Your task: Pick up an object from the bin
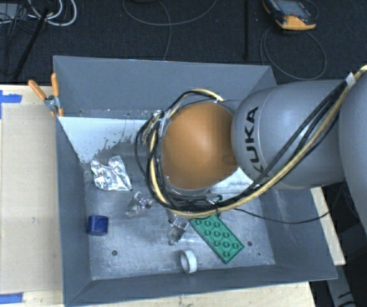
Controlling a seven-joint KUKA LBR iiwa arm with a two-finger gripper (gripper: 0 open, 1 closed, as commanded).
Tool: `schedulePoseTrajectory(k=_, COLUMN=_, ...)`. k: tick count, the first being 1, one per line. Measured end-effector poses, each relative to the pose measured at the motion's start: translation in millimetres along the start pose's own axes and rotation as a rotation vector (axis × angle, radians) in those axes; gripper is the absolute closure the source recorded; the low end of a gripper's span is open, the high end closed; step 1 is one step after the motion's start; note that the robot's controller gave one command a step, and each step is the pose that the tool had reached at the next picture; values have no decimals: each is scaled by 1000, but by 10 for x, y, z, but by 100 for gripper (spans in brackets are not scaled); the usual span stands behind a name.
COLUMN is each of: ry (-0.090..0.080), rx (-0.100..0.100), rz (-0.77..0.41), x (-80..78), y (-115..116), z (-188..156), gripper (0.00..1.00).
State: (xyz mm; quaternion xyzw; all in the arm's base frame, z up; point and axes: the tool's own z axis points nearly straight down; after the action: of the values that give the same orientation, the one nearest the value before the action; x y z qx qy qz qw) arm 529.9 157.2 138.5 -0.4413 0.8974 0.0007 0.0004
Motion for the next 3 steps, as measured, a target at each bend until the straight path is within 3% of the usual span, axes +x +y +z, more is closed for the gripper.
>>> schedulePoseTrajectory(k=1, ry=5, rx=-4, rz=-461, x=237, y=-24, z=628, gripper=0)
schedulePoseTrajectory(k=2, ry=0, rx=0, rz=-339, x=521, y=-503, z=614, gripper=0)
schedulePoseTrajectory(k=3, ry=5, rx=-7, rz=-764, x=1181, y=-219, z=614, gripper=0)
